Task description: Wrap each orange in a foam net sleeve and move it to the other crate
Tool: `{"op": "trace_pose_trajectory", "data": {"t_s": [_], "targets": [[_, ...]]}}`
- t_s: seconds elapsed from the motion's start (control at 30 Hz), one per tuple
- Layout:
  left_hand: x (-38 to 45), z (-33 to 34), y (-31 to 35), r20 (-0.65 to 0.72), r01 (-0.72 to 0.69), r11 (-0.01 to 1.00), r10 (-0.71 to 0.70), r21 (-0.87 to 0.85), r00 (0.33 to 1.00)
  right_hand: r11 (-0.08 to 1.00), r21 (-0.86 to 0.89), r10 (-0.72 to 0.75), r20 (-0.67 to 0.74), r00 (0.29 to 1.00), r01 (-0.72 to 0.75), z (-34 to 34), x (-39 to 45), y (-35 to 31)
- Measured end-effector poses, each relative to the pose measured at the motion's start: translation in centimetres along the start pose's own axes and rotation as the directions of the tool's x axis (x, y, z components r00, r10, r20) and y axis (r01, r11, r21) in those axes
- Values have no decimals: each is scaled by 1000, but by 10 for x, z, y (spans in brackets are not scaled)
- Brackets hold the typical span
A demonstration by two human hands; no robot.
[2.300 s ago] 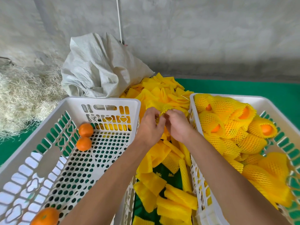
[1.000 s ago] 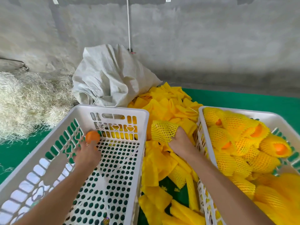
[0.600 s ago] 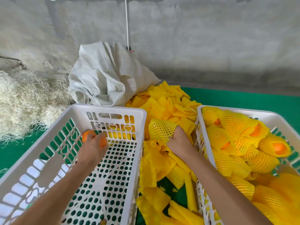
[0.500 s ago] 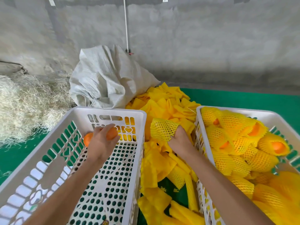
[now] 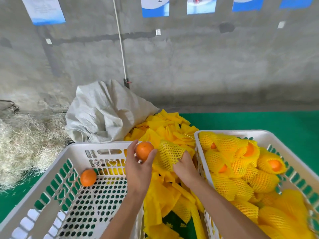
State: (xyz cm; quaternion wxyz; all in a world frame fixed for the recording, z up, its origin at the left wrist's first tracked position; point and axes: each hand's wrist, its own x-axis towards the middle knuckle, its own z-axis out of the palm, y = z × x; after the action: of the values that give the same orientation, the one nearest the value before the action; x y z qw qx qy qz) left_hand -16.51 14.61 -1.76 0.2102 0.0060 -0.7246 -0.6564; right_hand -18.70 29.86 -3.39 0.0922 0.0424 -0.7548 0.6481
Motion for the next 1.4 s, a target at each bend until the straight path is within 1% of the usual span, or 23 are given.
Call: {"op": "trace_pose_trajectory", "data": {"t_s": [0.07, 0.17, 0.27, 0.37, 0.43, 0.5, 0.53, 0.6, 0.73, 0.8, 0.9, 0.97, 1.03, 1.07, 1.1, 1.13, 1.17, 1.2, 1.23, 1.3, 1.33, 1.4], "targets": [[2, 0, -2, -24, 24, 999, -25, -49, 999, 1000, 4, 30, 29, 999, -30, 1, 2, 0], [3, -2, -7, -11, 102, 994, -102, -51, 995, 995, -12, 95, 65, 993, -95, 5, 0, 1], [4, 1, -10, 11, 108, 994, -108, 15, 994, 997, 32, 62, 122, 991, -66, 7, -1, -2], [2, 2, -11, 68, 14, 988, -25, 155, 997, 998, 23, 55, 185, 981, -60, 7, -4, -8], [0, 3, -9, 148, -87, 981, 61, 176, 987, 996, 7, 91, 196, 976, -94, 6, -4, -9], [-2, 4, -6, 229, -176, 970, 135, 170, 964, 991, 26, 122, 201, 972, -130, 5, -6, -11], [-3, 4, -5, 266, -193, 968, 146, 159, 953, 987, 51, 143, 196, 970, -155, 4, -5, -13], [-6, 5, -3, 328, -180, 979, 141, 93, 934, 971, 115, 190, 172, 967, -211, 4, -4, -13], [-7, 5, 1, 389, -165, 985, 136, 43, 911, 933, 197, 279, 136, 951, -302, 7, -1, -12], [-5, 5, 3, 401, -113, 994, 107, -9, 910, 921, 204, 314, 118, 942, -332, 7, -1, -12], [-3, 6, 2, 418, -32, 998, 48, -47, 907, 929, 210, 298, 64, 953, -304, 8, 0, -11], [-1, 5, -2, 427, 1, 999, 19, -47, 904, 950, 197, 243, 16, 970, -242, 8, 1, -11], [0, 4, -7, 395, 29, 999, -18, -21, 919, 972, 178, 163, -53, 985, -152, 8, -1, -13], [0, 4, -7, 376, 80, 997, -67, -21, 924, 980, 160, 133, -93, 987, -117, 7, -1, -13], [0, 5, -7, 374, 174, 982, -136, -71, 918, 988, 131, 101, -123, 987, -84, 6, -1, -13], [2, 6, -8, 394, 302, 937, -215, -175, 894, 993, 108, 64, -135, 989, -50, 6, -3, -16], [4, 5, -9, 454, 423, 864, -272, -274, 849, 997, 81, 25, -135, 991, -14, 7, -5, -17], [7, 5, -9, 516, 497, 802, -287, -332, 807, 999, 48, -5, -126, 992, 11, 9, -8, -18], [9, 4, -8, 563, 519, 784, -272, -340, 780, 1000, 3, -17, -116, 993, 17, 11, -10, -18], [10, 3, -6, 607, 509, 800, -240, -319, 757, 998, -60, 1, -87, 996, -7, 13, -13, -20], [10, 3, -6, 617, 501, 809, -231, -307, 752, 996, -81, 34, -65, 997, -39, 13, -14, -20], [8, 4, -5, 631, 487, 822, -214, -296, 746, 978, -152, 147, 35, 989, -140, 9, -14, -22]]}}
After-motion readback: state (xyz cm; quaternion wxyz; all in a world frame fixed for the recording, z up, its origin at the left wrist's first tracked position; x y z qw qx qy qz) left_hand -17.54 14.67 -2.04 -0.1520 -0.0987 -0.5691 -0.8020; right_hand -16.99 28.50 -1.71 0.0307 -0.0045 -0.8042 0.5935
